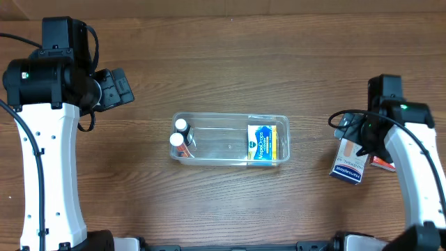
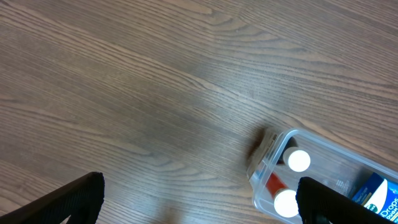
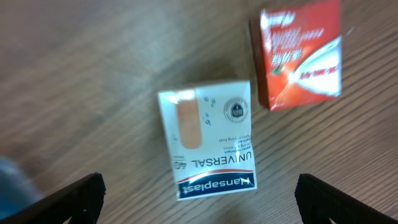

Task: Pack container
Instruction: 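Grasp the white bandage box with the right gripper and lift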

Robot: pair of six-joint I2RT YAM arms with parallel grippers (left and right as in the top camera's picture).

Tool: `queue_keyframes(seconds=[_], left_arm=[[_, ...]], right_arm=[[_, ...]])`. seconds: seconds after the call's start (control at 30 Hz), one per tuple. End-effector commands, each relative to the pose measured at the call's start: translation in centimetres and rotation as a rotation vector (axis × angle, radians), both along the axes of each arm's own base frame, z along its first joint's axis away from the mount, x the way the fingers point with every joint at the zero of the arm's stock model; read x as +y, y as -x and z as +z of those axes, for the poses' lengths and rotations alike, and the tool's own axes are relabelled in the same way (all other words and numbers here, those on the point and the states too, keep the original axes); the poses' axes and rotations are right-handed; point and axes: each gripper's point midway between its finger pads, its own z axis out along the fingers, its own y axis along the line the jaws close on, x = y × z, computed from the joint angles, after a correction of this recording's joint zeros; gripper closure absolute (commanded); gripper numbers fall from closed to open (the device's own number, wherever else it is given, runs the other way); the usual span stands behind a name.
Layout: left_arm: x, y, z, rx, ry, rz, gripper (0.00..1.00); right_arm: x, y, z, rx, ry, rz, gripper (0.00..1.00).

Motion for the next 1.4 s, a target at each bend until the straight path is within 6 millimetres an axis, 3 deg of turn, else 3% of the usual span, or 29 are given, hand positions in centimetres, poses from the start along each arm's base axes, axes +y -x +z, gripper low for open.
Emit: queue_keyframes(seconds=[0.0,0.17,0.33,0.9,1.03,1.23,1.37], left_arm=[[0.0,-0.2,0.2,-0.009,-0.001,-0.018,0.0],[0.0,-0.3,0.3,-0.011,0.0,-0.018,0.0],[0.0,-0.3,0.3,-0.01,0.0,-0.018,0.0],[0.0,-0.2,0.2,-0.009,0.0,-0.018,0.0],[0.0,-0.3,0.2,-0.01,0.0,-0.018,0.0],[0.0,-0.2,0.2,-0.009,-0.001,-0.018,0.0],[0.0,-0.2,0.2,-0.01,-0.001,-0.018,0.0]], right_arm=[[-0.1,1.1,-3.0,0.067,-0.027,-0.011,0.0],[1.0,1.3,-6.6,0.094,-0.091,0.067,0.0],[1.1,1.2,-8.4,0.085,-0.094,0.067,0.0],[1.9,1.4,-9.3,0.073,-0.139,0.068,0.0],[4.2,1.0,-9.2,0.046,-0.268,0.115,0.0],[4.7,0.9,-9.2,0.042,-0.295,0.118,0.0],[6.4,0.7,-8.8,0.02,-0.385,0.179,0.0]])
